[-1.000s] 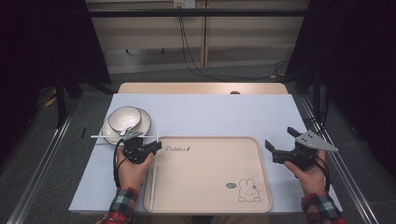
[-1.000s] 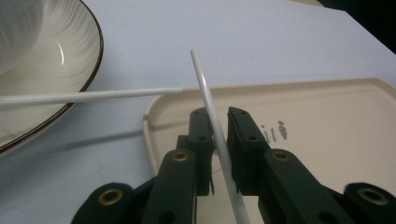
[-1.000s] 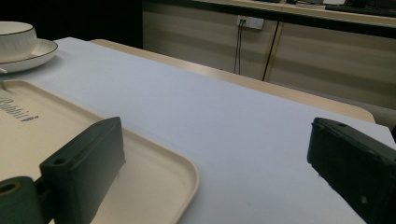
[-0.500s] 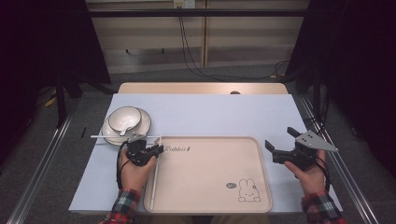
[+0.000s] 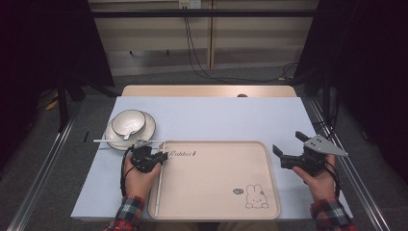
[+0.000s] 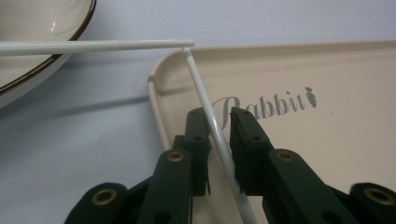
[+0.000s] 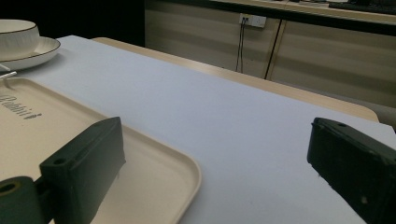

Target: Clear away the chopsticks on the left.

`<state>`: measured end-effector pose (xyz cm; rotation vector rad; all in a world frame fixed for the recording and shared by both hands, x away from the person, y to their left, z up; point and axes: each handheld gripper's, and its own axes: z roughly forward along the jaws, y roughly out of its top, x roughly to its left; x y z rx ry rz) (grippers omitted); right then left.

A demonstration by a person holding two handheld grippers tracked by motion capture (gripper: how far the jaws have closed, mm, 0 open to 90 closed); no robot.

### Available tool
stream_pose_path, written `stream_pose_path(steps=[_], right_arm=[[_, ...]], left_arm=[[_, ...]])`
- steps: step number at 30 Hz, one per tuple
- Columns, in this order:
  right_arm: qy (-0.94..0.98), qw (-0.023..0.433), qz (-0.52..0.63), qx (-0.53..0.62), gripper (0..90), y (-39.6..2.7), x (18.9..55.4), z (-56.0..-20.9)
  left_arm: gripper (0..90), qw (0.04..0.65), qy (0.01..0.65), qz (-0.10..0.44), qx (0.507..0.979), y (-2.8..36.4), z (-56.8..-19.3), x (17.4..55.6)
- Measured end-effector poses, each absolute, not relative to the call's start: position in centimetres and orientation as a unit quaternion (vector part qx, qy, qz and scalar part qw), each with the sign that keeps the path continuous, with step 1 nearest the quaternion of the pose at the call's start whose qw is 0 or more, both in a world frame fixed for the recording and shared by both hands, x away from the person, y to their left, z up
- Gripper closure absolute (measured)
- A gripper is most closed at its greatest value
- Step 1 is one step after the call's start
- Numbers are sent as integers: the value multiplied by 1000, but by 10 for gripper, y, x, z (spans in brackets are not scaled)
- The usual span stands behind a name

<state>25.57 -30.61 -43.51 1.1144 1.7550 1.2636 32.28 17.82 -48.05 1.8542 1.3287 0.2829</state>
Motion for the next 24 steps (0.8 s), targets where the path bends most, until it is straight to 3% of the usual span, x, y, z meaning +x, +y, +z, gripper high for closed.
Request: stream_pose_path(steps=[16,24], right_arm=[[680,348,486,425,35,-306,256,-435],[679,345,487,428,35,-306,256,-435]], left_arm=[[747,404,528,112,739,179,-481,323],[680,417,519,117,737,182,-470,324]])
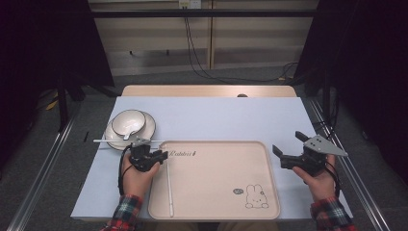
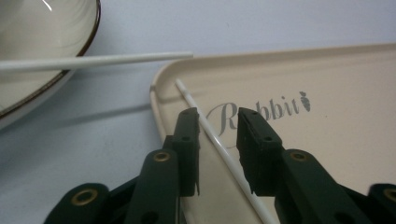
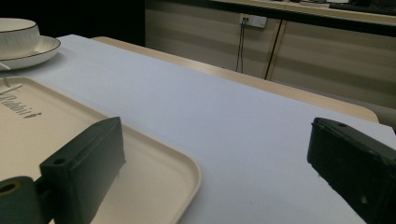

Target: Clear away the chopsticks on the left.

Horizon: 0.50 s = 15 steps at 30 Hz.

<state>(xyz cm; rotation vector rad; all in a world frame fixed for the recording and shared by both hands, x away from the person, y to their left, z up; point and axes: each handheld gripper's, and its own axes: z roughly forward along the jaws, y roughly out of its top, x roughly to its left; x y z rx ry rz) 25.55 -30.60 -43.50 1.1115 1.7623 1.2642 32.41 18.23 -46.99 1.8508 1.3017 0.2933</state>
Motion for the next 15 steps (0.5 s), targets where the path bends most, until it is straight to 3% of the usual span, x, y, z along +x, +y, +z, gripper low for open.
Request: stream_pose_path(steps=[8,15], right_arm=[[678,345,488,427,36,-306,255,-435],[678,345,488,427,35,-306,255,-435]], left_arm=[[566,434,489,127,745,188,-455,329],[397,448,455,142,756,191,-448,334]])
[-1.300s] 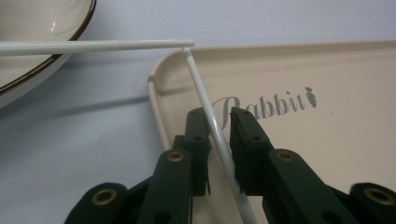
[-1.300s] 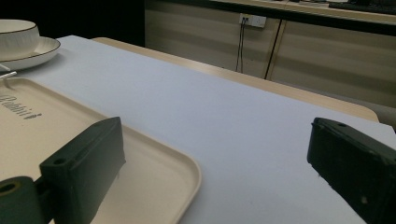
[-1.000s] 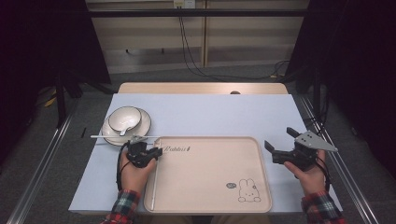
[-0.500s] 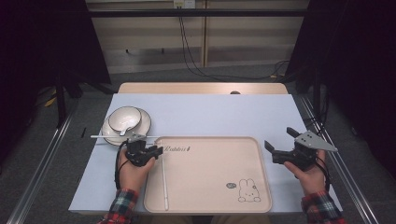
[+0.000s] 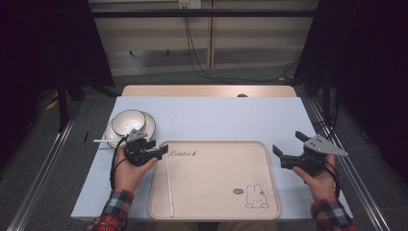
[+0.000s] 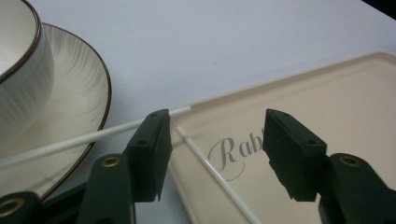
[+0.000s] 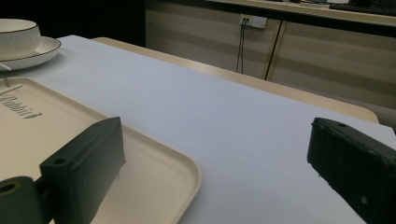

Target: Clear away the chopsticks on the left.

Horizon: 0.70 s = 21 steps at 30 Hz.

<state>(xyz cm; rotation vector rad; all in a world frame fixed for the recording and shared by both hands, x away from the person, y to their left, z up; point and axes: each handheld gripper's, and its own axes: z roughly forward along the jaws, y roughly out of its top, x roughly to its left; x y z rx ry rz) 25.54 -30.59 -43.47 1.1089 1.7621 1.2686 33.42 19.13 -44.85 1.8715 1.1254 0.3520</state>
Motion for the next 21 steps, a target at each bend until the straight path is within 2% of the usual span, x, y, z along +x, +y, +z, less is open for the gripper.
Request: stream_pose_path(steps=[14,21], right_arm=[[676,347,489,428,35,-306,255,-434],[678,346,488,427,35,-306,255,-434]], left_arm=[[214,419,390,160,804,193,-431,351],[203,401,347,167,831,193,-423,359]])
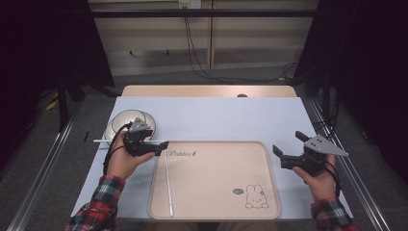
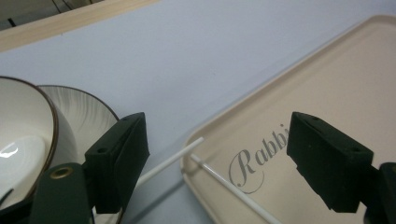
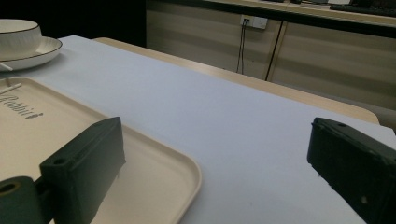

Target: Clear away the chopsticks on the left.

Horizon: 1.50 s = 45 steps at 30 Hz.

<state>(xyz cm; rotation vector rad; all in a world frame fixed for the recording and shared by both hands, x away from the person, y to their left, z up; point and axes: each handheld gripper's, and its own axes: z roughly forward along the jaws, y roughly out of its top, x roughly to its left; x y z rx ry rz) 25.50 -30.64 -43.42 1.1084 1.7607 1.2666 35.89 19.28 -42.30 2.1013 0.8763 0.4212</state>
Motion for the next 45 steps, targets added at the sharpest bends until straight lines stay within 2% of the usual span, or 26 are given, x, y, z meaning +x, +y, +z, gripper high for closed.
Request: stream_pose_path(steps=[19,32,38,45], right_arm=[[681,346,488,422,38,-306,256,-435],[681,342,492,421,38,-306,256,-434],[681,342,491,422,38,-306,256,-435],[683,341,489,422,41,-306,256,-435]], left_arm=[[204,359,297,156,871,191,-422,379],[214,297,260,153,906,188,-428,390],[307,282,240,147,917,189,-432,395],[470,251,196,151,936,190,-435,400]])
